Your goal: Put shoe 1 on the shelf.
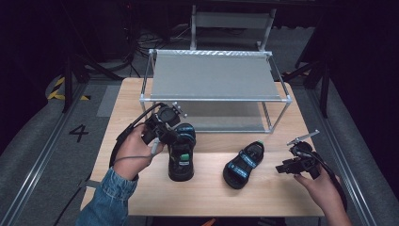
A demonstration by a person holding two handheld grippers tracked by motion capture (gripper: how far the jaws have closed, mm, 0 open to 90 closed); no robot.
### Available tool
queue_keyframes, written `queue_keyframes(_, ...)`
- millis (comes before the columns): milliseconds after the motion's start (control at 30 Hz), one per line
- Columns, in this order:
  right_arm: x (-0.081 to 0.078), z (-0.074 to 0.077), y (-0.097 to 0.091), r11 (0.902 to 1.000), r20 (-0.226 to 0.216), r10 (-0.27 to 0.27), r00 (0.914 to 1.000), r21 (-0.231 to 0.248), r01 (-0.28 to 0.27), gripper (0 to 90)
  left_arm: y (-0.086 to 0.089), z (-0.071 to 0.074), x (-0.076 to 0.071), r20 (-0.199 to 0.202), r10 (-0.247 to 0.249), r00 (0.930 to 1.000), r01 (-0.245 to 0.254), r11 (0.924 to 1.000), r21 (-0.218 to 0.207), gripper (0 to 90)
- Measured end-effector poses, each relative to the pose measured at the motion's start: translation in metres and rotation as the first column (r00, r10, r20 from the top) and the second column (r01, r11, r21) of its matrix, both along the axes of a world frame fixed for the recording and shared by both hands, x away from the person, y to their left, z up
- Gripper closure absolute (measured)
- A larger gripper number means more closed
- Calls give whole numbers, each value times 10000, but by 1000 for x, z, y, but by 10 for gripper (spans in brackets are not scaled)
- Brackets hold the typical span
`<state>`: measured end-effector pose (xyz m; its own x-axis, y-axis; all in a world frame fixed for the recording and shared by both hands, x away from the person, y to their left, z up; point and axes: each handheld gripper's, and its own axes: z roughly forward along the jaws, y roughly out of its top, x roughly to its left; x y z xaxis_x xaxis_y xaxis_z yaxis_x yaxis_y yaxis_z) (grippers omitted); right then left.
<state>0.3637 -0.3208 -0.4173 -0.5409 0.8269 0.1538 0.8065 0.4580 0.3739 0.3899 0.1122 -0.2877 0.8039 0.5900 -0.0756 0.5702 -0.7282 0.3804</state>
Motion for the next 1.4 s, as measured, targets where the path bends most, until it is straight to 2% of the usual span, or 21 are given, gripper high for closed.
queue_keyframes(167, 2, -7, -7, 9995, -74, -178, 9998, 265, 180, 548, -5, 10, 4, 17, 58, 10000, -58, 10000, -12, 716)
queue_keyframes(433, 5, -12, -13, 9984, -58, -171, 9998, 541, 174, 549, -15, 36, 11, 223, 245, 9995, -244, 9997, -59, 716)
queue_keyframes(567, 5, -9, -16, 9974, 36, -168, 9999, 696, 165, 549, -21, 49, 12, 343, 232, 9991, -233, 9997, 26, 716)
queue_keyframes(767, 4, 0, -19, 9950, 302, -158, 9994, 986, 127, 550, -26, 69, 17, 306, 244, 9992, -247, 9997, 73, 716)
queue_keyframes(967, 3, 2, -21, 9944, 347, -147, 9993, 1052, 109, 550, -28, 87, 20, 296, 121, 9995, -115, 9997, -202, 716)
queue_keyframes(1133, 2, 3, -25, 9930, 351, -229, 9991, 1166, 186, 552, -34, 101, 24, 466, 14, 9989, -17, 10000, 64, 716)
queue_keyframes(1233, 1, 3, -25, 9932, 388, -227, 9990, 1153, 181, 552, -35, 107, 28, 501, 94, 9987, -97, 9999, 52, 716)
queue_keyframes(1400, 0, 3, -27, 9934, 387, -238, 9990, 1133, 192, 553, -36, 115, 39, 779, 248, 9967, -240, 9997, -109, 715)
